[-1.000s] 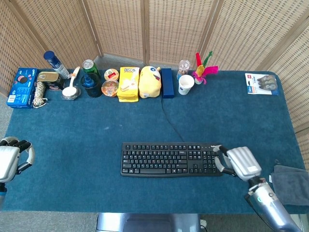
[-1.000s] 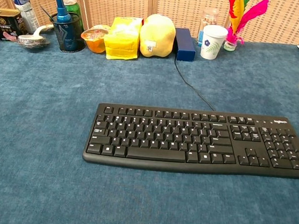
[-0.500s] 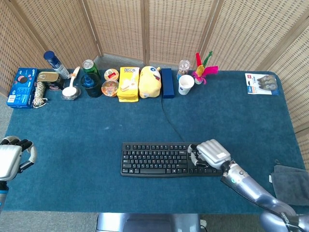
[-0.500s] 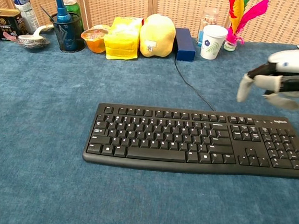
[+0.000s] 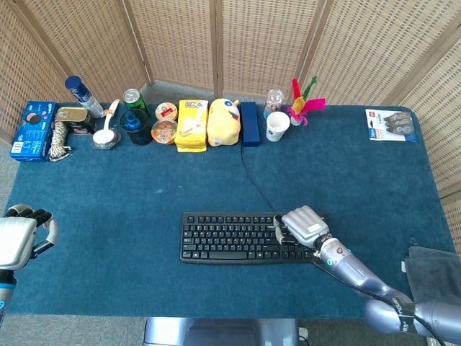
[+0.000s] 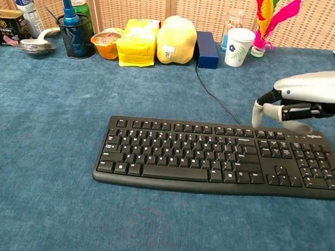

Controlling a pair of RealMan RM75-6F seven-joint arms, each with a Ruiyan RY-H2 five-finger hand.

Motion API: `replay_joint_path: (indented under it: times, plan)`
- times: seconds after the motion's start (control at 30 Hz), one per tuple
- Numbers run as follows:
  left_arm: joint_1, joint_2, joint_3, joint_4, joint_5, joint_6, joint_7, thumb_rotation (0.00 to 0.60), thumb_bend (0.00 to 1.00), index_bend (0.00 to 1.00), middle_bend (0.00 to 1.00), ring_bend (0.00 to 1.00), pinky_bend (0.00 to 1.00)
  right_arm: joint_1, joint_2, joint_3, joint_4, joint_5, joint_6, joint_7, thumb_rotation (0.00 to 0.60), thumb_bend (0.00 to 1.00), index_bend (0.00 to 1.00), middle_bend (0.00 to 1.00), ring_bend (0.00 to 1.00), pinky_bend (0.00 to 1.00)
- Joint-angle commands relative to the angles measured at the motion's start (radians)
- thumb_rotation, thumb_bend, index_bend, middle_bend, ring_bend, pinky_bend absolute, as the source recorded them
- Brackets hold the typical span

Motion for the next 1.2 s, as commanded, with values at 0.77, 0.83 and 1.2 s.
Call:
replay_joint_path:
  times: [0.77, 0.83, 1.2]
  plan:
    - [-0.005, -0.013, 0.005, 0.023, -0.002, -0.002, -0.014, 0.000, 0.53, 0.61, 0.58, 0.51, 0.30, 0.063, -0.075, -0.103, 0.050, 0.147, 0.084, -0.130, 0.000, 0.71, 0.30, 0.82, 1.00, 0.85]
    - [-0.007, -0.013, 0.003, 0.023, -0.002, -0.002, -0.015, 0.000, 0.53, 0.61, 0.58, 0.51, 0.30, 0.064, -0.078, -0.112, 0.046, 0.149, 0.092, -0.134, 0.000, 0.71, 0.31, 0.82, 1.00, 0.85]
    - [-0.003, -0.016, 0.007, 0.036, 0.003, 0.009, -0.031, 0.000, 0.53, 0.61, 0.58, 0.51, 0.30, 0.078, -0.095, -0.131, 0.050, 0.173, 0.108, -0.144, 0.000, 0.71, 0.30, 0.82, 1.00, 0.85]
